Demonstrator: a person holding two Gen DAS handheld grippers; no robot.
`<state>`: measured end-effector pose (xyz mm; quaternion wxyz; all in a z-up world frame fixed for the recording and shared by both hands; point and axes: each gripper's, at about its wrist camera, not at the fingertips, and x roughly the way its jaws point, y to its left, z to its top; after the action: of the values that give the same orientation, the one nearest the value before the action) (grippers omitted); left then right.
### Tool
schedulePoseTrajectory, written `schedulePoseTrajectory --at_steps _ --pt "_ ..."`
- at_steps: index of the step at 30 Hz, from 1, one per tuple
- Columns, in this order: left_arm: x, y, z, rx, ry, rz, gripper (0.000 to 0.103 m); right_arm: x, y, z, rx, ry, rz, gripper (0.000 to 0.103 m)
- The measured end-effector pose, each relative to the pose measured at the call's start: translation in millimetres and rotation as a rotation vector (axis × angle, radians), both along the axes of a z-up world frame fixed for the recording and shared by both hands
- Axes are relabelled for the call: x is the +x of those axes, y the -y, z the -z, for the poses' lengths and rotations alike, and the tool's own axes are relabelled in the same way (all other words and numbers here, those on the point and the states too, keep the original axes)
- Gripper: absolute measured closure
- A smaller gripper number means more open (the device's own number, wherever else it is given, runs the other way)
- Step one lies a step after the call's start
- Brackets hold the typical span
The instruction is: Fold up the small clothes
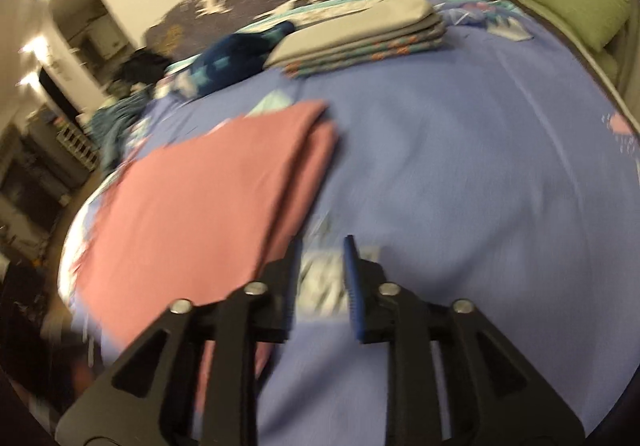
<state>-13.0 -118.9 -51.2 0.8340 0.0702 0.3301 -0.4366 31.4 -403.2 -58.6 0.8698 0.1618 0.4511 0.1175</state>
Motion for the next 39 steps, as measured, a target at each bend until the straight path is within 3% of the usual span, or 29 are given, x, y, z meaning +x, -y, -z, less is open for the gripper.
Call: schedulePoseTrajectory --at_steps 2,4,6,7,8,9,11,12,14,15,16,17,20,23,24,25,26,33,39 --pt "8.1 -33.4 5.9 0.01 -0.015 -0.115 0.053 -26.4 -6.2 2.2 0.049 -0.022 -0.025 0.065" --pt "15.8 -70.6 11.3 0.003 -0.028 -0.247 0.049 -48.1 -15.4 11.7 0.137 -0.071 -0.05 0.048" --pt "23.2 -104.4 13.9 -0.023 -0.051 -0.36 0.048 -54.9 -30.3 19.2 0.135 -0.099 -0.071 0.044" --pt "26.5 -119.6 14.8 -0.034 -0.064 -0.419 0.048 -55.1 -39.2 19.3 0.077 -0.086 -0.061 0.048" --pt "28.6 -131.9 14.1 -0.042 -0.073 -0.473 0.048 -53.5 -43.8 16.2 0.035 -0.069 -0.034 0.058" --pt "30.1 -151.4 14.9 -0.047 -0.079 -0.547 0.048 -53.4 -44.2 14.1 0.046 -0.071 -0.011 0.093" --pt "28.6 -186.8 16.8 -0.068 -0.084 -0.645 0.048 -61.5 -37.2 2.2 0.114 -0.046 0.058 0.093" --pt "26.5 -207.6 20.1 -0.089 -0.099 -0.694 0.048 -66.9 -36.3 -1.4 0.094 -0.041 0.076 0.094" --pt "23.0 -238.7 26.7 -0.123 -0.133 -0.761 0.048 -74.2 -33.5 -0.4 0.039 -0.089 0.126 0.095" --pt "21.4 -252.2 29.5 -0.139 -0.15 -0.788 0.048 -76.3 -32.0 3.1 -0.039 -0.134 0.179 0.103" --pt "19.4 -260.7 30.6 -0.149 -0.158 -0.801 0.048 -77.5 -30.4 4.5 -0.139 -0.162 0.236 0.103" --pt "17.7 -266.6 32.2 -0.16 -0.163 -0.805 0.048 -78.9 -30.7 2.4 -0.204 -0.163 0.275 0.102" --pt "14.3 -273.7 33.8 -0.221 -0.176 -0.747 0.048 -74.0 -41.7 -18.4 -0.215 -0.098 0.284 0.1" --pt "10.3 -261.4 33.3 -0.223 -0.168 -0.652 0.048 -52.4 -97.4 -50.6 -0.262 0.018 0.141 0.088" --pt "10.2 -255.8 33.9 -0.213 -0.164 -0.633 0.048 -38.8 -129.3 -60.9 -0.29 0.066 0.059 0.076" --pt "10.0 -252.3 34.5 -0.2 -0.158 -0.617 0.049 -30.6 -145.8 -62.4 -0.3 0.084 0.02 0.07" --pt "9.1 -248.4 34.9 -0.182 -0.15 -0.603 0.05 -14.7 -178.6 -67.3 -0.312 0.109 -0.061 0.07" --pt "1.9 -255.5 41.9 -0.183 -0.173 -0.551 0.055 73.8 -322.8 -61.4 -0.325 0.112 -0.427 0.065" --pt "8.7 -253.9 42.2 -0.146 -0.167 -0.503 0.056 119.8 -395.0 -42.7 -0.406 0.07 -0.528 0.061"
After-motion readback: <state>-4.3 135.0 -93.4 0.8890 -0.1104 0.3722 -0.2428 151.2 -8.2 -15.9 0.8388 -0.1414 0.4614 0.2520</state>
